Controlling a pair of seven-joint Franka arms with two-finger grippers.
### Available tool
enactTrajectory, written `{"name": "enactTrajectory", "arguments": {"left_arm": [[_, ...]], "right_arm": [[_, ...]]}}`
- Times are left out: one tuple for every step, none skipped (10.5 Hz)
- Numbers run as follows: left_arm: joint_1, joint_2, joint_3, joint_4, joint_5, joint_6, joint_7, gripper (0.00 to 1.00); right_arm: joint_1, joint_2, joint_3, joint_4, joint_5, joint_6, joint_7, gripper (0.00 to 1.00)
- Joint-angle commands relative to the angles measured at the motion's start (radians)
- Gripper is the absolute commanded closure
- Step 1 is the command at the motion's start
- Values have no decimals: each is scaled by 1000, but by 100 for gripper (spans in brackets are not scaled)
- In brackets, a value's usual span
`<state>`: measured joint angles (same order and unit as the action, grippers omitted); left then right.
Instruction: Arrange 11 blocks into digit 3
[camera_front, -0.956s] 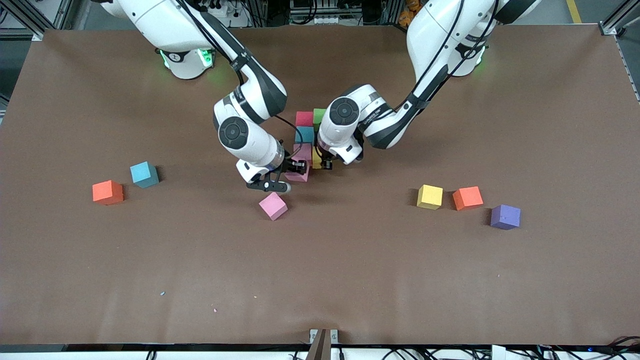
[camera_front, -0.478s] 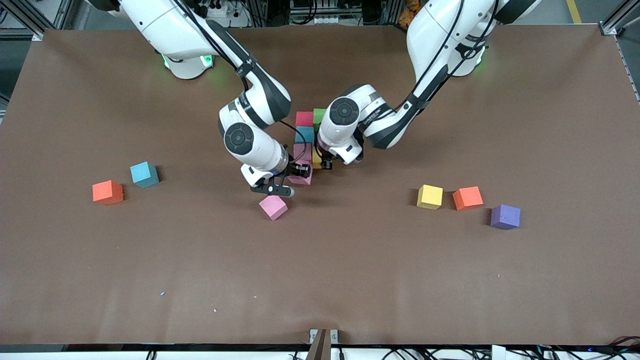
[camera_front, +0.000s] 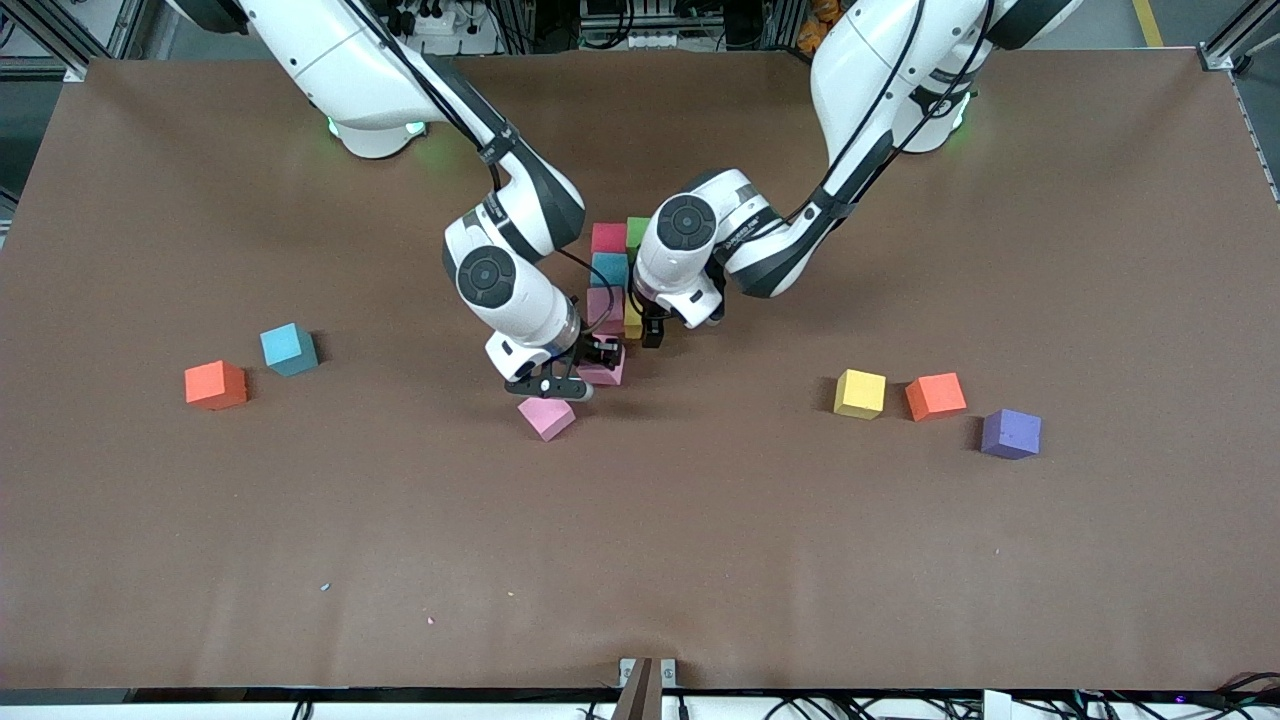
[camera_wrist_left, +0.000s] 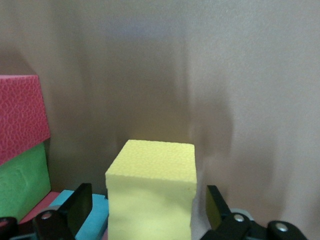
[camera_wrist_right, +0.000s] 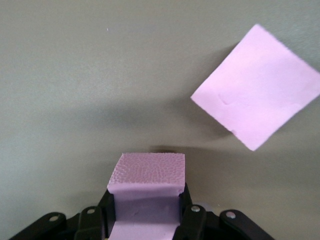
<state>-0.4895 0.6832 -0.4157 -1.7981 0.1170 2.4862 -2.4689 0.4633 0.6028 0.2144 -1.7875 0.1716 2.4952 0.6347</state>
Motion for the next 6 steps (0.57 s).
{"name": "enactTrajectory", "arguments": {"left_arm": [[-1, -14, 5, 6, 23, -6, -9, 0], [-1, -28, 6, 6, 23, -27, -7, 0], [6, -45, 6, 6, 23, -58, 4, 0], [17, -62, 5, 6, 23, -73, 7, 0], [26, -79, 5, 6, 23, -81, 7, 0], [40, -99, 6, 8, 23, -96, 11, 0]], "right_arm": [[24, 28, -7, 26, -58, 2, 26, 94], [24, 29, -7, 25, -84, 1, 52, 93], [20, 29, -7, 25, -92, 1, 57, 93], [15, 31, -7, 25, -92, -1, 57, 93], [14, 31, -9, 23, -92, -7, 57, 93], [14, 32, -10, 23, -92, -9, 65, 93]]}}
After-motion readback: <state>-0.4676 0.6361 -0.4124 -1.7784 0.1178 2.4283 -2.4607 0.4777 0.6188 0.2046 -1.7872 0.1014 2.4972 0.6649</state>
